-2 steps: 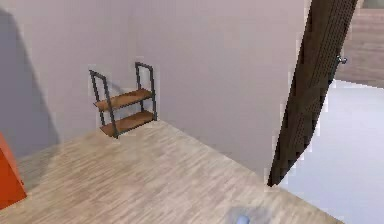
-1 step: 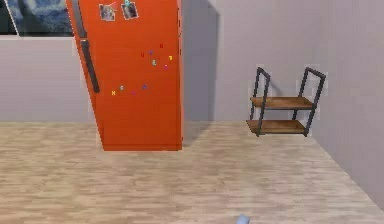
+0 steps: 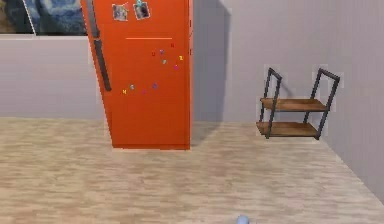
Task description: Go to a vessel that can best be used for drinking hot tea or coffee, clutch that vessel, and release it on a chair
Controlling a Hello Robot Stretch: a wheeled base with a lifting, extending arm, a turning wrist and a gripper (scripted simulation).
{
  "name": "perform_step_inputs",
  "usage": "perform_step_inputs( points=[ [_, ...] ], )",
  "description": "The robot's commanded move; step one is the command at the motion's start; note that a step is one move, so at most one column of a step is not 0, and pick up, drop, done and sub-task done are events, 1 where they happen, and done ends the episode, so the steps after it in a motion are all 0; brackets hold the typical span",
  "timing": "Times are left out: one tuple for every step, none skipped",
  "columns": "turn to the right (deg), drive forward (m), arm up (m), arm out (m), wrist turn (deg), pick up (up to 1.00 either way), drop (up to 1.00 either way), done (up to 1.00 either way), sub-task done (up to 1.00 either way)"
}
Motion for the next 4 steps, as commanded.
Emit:
perform_step_inputs(
  points=[
    [45.0, 0.0, 0.0, 0.0, 0.0, 0.0, 0.0, 0.0, 0.0],
    [45.0, 0.0, 0.0, 0.0, 0.0, 0.0, 0.0, 0.0, 0.0],
    [39.0, 0.0, 0.0, 0.0, 0.0, 0.0, 0.0, 0.0, 0.0],
    [0.0, 0.0, 0.0, 0.48, 0.0, 0.0, 0.0, 0.0, 0.0]
  ],
)
